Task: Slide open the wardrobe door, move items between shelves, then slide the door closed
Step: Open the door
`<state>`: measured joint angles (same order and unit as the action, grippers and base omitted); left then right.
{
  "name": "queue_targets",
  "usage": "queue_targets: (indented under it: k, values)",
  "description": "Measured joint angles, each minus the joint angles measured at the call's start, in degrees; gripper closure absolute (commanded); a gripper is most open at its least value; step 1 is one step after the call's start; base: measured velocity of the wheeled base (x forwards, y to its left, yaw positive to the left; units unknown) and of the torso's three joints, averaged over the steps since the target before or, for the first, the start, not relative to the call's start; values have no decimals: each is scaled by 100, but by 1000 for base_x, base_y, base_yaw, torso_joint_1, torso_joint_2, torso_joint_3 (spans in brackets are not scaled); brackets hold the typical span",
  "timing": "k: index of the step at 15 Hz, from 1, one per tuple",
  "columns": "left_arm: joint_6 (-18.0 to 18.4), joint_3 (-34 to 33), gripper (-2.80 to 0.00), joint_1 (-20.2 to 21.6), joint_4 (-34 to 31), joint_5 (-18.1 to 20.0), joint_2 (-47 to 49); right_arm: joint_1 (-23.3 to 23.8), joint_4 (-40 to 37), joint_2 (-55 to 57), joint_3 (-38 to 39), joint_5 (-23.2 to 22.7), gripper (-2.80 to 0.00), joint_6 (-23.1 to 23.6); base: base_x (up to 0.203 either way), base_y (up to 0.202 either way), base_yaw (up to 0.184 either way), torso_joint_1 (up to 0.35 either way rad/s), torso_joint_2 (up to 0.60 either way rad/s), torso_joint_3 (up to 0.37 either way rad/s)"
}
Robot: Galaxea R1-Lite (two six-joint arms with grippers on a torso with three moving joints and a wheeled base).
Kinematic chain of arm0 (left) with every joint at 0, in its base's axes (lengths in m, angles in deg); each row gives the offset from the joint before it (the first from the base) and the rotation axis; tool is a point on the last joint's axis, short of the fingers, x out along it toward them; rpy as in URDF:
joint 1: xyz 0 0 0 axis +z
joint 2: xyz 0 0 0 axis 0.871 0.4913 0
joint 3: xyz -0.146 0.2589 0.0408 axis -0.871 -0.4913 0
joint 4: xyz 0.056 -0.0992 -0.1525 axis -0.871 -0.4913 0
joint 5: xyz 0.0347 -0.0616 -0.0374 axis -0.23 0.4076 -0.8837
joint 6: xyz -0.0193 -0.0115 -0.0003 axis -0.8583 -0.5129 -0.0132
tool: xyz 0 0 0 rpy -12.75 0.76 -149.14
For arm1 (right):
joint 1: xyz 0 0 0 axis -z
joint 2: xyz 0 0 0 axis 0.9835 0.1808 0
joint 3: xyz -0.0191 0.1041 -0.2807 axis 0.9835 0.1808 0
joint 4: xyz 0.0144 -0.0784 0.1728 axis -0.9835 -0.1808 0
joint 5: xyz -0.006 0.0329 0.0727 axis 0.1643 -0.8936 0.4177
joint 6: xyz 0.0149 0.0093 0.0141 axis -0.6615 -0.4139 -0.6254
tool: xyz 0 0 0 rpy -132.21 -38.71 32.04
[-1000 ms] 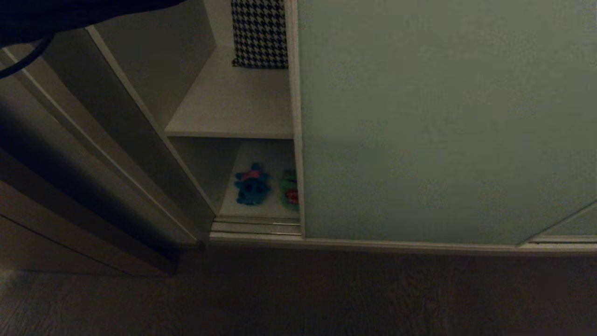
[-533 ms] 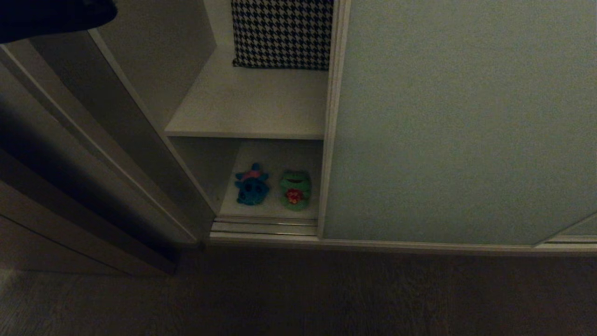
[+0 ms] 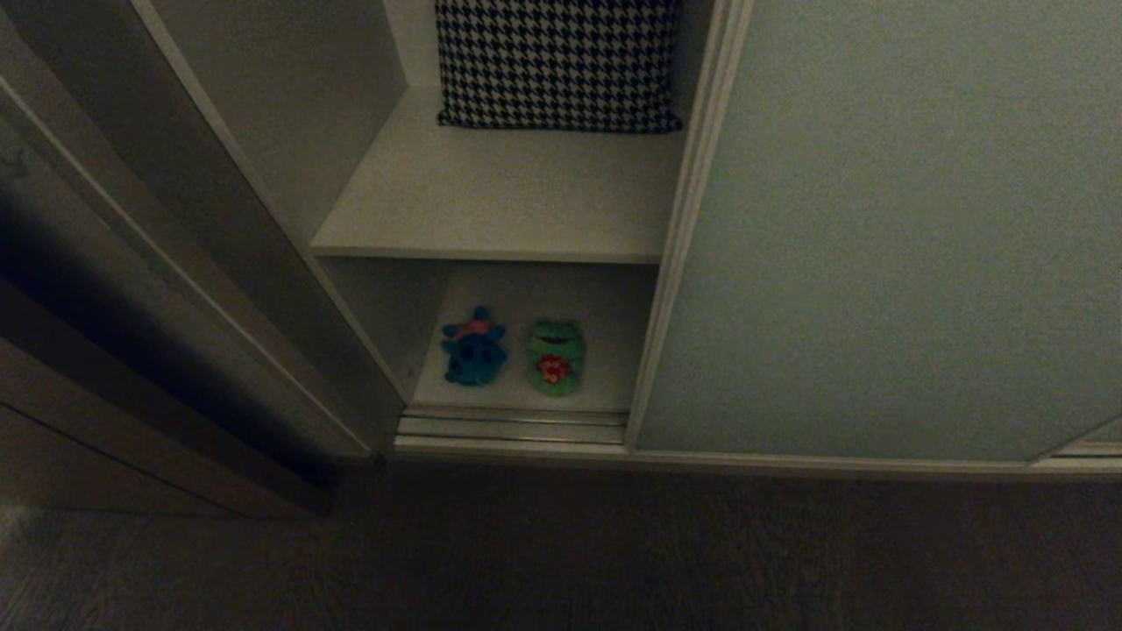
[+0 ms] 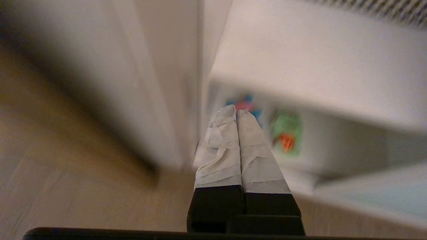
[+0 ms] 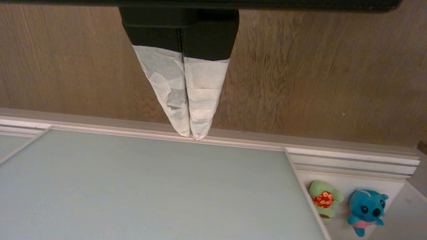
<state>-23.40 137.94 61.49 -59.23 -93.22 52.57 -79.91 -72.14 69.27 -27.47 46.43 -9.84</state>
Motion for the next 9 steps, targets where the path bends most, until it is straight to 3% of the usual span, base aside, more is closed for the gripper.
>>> queue_targets:
  k: [6, 9]
  values:
    - [466, -1923, 0, 238, -1412, 431, -2495, 0, 2, 0, 0, -2, 0, 0, 0, 0, 0, 0, 0, 0]
    - [830, -3275, 0, 245, -1514, 505, -3621, 0, -2, 0, 0, -2, 0, 0, 0, 0, 0, 0, 0, 0]
